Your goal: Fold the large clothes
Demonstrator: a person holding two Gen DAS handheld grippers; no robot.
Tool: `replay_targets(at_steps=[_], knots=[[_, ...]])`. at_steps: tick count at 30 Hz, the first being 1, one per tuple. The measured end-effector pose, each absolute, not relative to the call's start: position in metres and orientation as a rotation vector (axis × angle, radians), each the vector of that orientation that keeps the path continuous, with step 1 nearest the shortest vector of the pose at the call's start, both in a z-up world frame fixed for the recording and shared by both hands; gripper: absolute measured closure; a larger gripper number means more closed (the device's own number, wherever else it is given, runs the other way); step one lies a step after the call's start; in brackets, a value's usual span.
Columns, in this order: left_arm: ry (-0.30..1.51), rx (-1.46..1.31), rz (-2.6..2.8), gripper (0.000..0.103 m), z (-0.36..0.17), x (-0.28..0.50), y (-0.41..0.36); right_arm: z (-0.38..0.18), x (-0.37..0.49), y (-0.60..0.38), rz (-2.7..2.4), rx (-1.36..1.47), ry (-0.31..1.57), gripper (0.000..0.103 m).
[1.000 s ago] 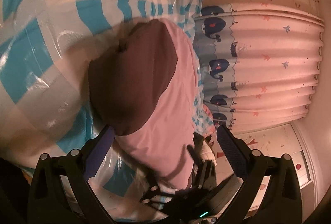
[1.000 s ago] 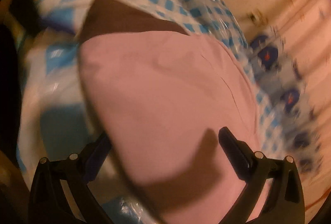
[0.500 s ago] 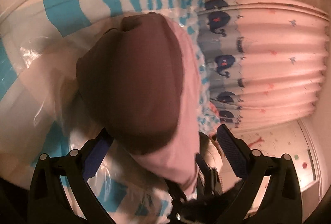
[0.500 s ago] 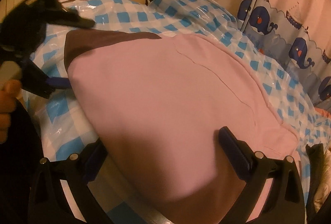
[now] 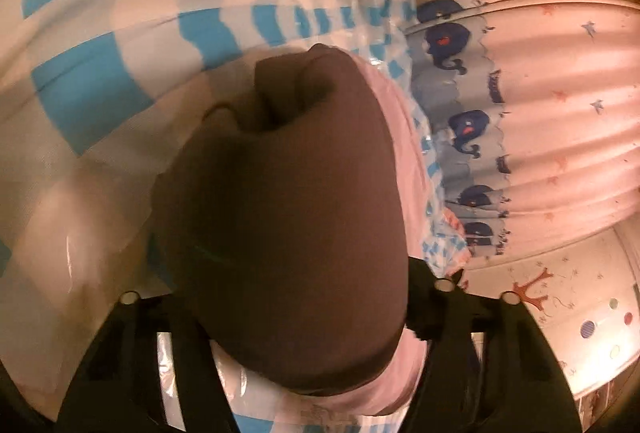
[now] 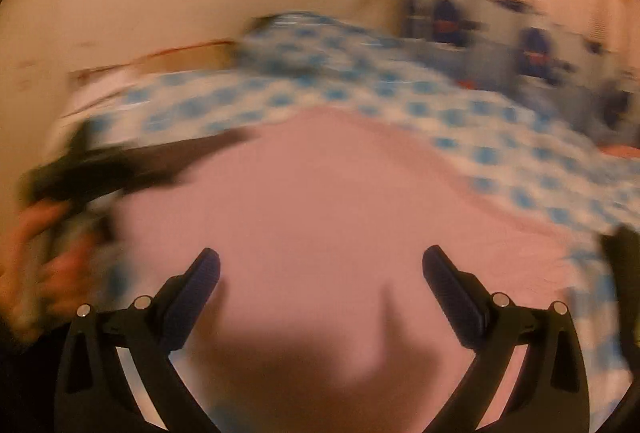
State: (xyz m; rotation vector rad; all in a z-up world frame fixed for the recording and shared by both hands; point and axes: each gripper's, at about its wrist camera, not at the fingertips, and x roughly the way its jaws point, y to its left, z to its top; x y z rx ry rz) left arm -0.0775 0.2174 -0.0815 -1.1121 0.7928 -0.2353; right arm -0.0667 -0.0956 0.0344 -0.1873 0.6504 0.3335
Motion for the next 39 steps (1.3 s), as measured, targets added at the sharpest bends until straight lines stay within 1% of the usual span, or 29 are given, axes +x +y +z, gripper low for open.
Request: replay_targets(at_steps=[3, 5, 6, 7, 8, 9, 11, 13, 14, 17, 19, 20, 22, 23, 24, 26, 27, 29, 31, 33, 36, 39], knots=[[0.768, -1.058, -0.24, 0.057, -0.073, -0.079, 0.214, 0.033, 0.003, -0.117, 0.224, -0.15, 0.715, 0.006], [0.742, -1.036, -0.249, 0.06, -0.067, -0.08, 0.212, 0.02, 0.04, -0.118, 0.176, -0.175, 0.762, 0.006], [0.723, -1.023, -0.259, 0.062, -0.064, -0.08, 0.211, 0.006, 0.059, -0.115, 0.15, -0.208, 0.802, 0.006], [0.702, -1.013, -0.273, 0.062, -0.061, -0.08, 0.209, -0.026, 0.081, -0.11, 0.138, -0.247, 0.9, 0.006], [0.682, -0.994, -0.304, 0.063, -0.056, -0.079, 0.203, -0.057, 0.092, -0.108, 0.178, -0.229, 0.997, 0.005], [0.672, -0.956, -0.305, 0.065, -0.051, -0.079, 0.197, -0.072, 0.097, -0.109, 0.197, -0.2, 1.022, 0.005], [0.635, -0.888, -0.317, 0.066, -0.038, -0.079, 0.187, -0.065, 0.097, -0.105, 0.187, -0.244, 1.028, 0.006], [0.627, -0.876, -0.324, 0.066, -0.033, -0.078, 0.186, -0.051, 0.091, -0.107, 0.208, -0.267, 1.027, 0.006], [0.624, -0.875, -0.325, 0.066, -0.033, -0.078, 0.187, -0.042, 0.088, -0.11, 0.217, -0.26, 1.005, 0.006], [0.615, -0.887, -0.33, 0.066, -0.034, -0.078, 0.189, -0.002, 0.083, -0.131, 0.15, -0.184, 0.842, 0.006], [0.597, -0.873, -0.336, 0.066, -0.029, -0.078, 0.185, 0.004, 0.097, -0.135, 0.09, -0.169, 0.805, 0.006], [0.582, -0.852, -0.349, 0.066, -0.024, -0.082, 0.182, -0.009, 0.11, -0.131, 0.058, -0.208, 0.841, 0.006], [0.565, -0.809, -0.373, 0.066, -0.015, -0.082, 0.172, -0.07, 0.145, -0.116, 0.036, -0.38, 1.033, 0.006], [0.57, -0.764, -0.387, 0.067, -0.008, -0.08, 0.161, -0.083, 0.153, -0.117, 0.059, -0.362, 1.073, 0.006], [0.564, -0.728, -0.39, 0.067, -0.002, -0.08, 0.154, -0.08, 0.16, -0.119, 0.059, -0.349, 1.092, 0.006], [0.55, -0.672, -0.414, 0.067, 0.012, -0.081, 0.145, -0.062, 0.171, -0.12, 0.077, -0.322, 1.192, 0.006], [0.543, -0.649, -0.422, 0.067, 0.017, -0.083, 0.142, -0.041, 0.17, -0.124, 0.119, -0.277, 1.162, 0.006], [0.534, -0.608, -0.436, 0.067, 0.023, -0.085, 0.136, -0.007, 0.164, -0.132, 0.1, -0.248, 1.042, 0.006], [0.528, -0.581, -0.446, 0.067, 0.025, -0.088, 0.131, 0.009, 0.165, -0.133, 0.044, -0.263, 0.959, 0.006], [0.519, -0.571, -0.447, 0.067, 0.026, -0.092, 0.128, -0.007, 0.181, -0.127, 0.012, -0.342, 0.992, 0.006], [0.509, -0.519, -0.456, 0.067, 0.032, -0.098, 0.115, -0.066, 0.213, -0.119, -0.023, -0.465, 1.055, 0.006], [0.505, -0.431, -0.467, 0.067, 0.039, -0.094, 0.097, -0.076, 0.226, -0.135, -0.002, -0.353, 1.093, 0.006]])
